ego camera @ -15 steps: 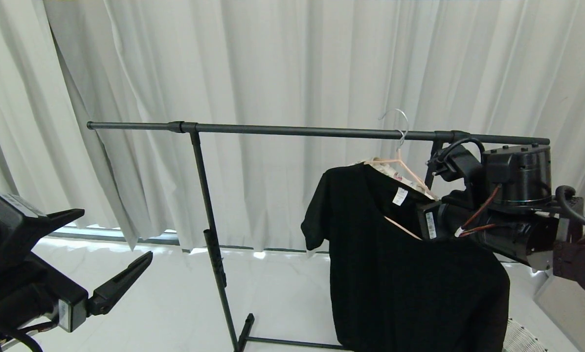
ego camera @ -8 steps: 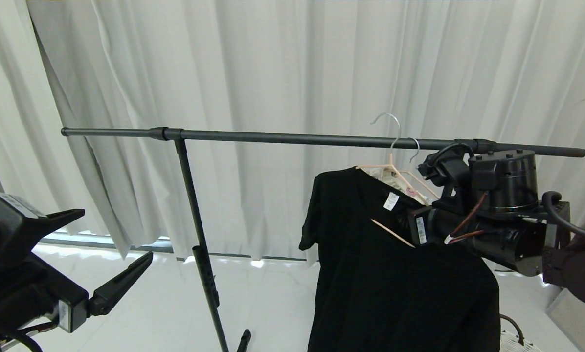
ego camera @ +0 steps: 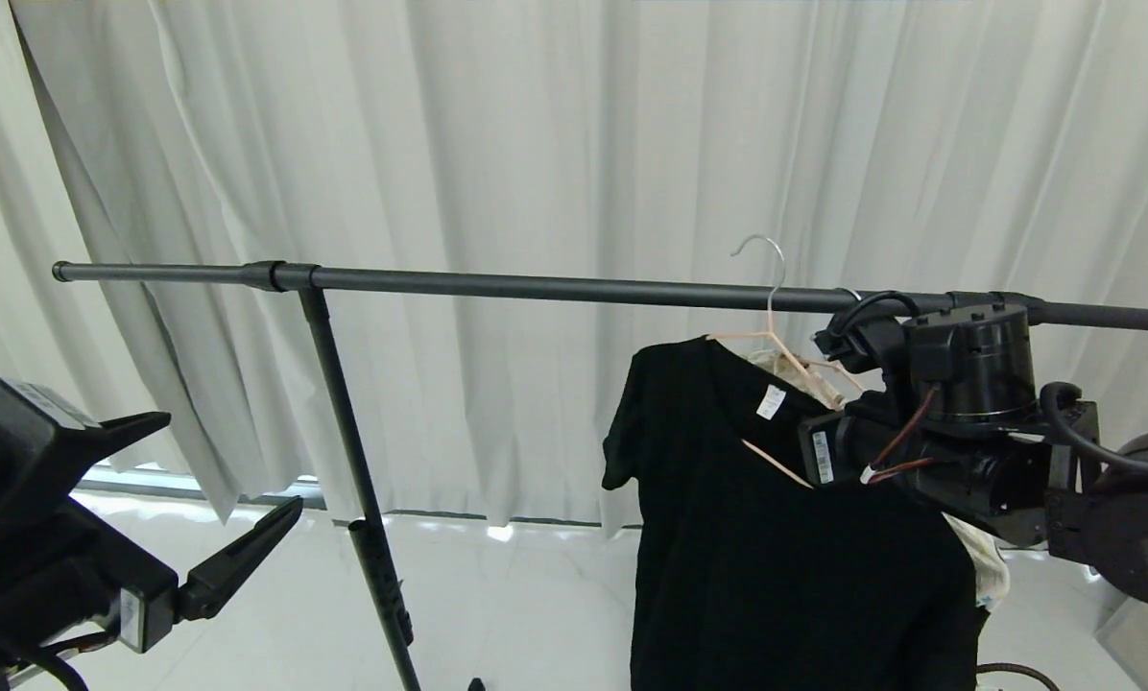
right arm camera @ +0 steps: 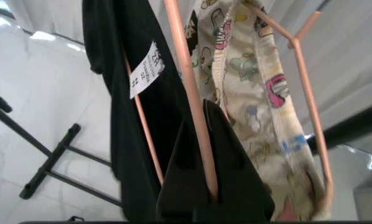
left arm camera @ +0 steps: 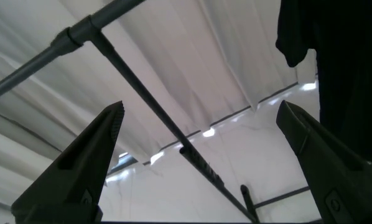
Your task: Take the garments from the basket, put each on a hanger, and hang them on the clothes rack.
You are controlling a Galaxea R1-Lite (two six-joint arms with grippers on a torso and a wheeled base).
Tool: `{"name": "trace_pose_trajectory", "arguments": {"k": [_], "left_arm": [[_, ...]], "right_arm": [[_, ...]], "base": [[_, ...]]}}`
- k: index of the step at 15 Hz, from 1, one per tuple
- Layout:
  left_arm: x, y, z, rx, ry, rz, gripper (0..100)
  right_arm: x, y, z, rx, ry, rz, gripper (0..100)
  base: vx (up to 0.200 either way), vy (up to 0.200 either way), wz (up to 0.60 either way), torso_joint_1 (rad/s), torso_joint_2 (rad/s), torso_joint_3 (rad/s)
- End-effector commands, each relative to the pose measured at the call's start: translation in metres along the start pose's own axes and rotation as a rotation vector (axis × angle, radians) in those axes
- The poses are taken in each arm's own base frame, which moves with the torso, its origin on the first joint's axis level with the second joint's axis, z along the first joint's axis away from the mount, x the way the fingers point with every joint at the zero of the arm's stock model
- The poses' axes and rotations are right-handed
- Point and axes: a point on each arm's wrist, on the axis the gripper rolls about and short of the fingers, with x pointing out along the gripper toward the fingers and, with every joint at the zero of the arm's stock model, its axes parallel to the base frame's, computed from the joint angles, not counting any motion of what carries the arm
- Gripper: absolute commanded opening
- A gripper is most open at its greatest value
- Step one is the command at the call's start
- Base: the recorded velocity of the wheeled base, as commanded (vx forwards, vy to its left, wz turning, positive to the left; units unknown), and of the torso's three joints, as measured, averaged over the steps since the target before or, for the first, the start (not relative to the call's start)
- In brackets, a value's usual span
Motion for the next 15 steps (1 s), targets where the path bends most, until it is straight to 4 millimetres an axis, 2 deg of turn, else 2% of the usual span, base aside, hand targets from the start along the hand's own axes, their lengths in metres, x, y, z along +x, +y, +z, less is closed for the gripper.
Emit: {"name": "trace_pose_trajectory", "arguments": {"k": [1, 5, 9, 15], "left_arm": [[0.0, 0.0, 0.0, 0.0, -0.002, 0.001, 100], [-0.001, 0.0, 0.001, 0.0, -0.005, 0.003, 100], [-0.002, -0.003, 0.002, 0.003, -0.022, -0.022, 100], [-0.002, -0.008, 0.003, 0.005, -0.037, -0.059, 100]], "right_arm": [[0.001, 0.001, -0.001, -0.002, 0.004, 0.001, 0], [0.009, 0.004, -0.004, -0.01, 0.021, -0.003, 0], [0.028, 0.007, 0.004, -0.008, 0.014, -0.022, 0], [0.047, -0.001, -0.009, -0.02, 0.092, -0.058, 0]], "base": [[0.0, 0.0, 0.0, 0.0, 0.0, 0.0], [0.0, 0.0, 0.0, 0.0, 0.0, 0.0], [0.0, 0.0, 0.0, 0.0, 0.0, 0.0], [0.0, 0.0, 0.0, 0.0, 0.0, 0.0]]}}
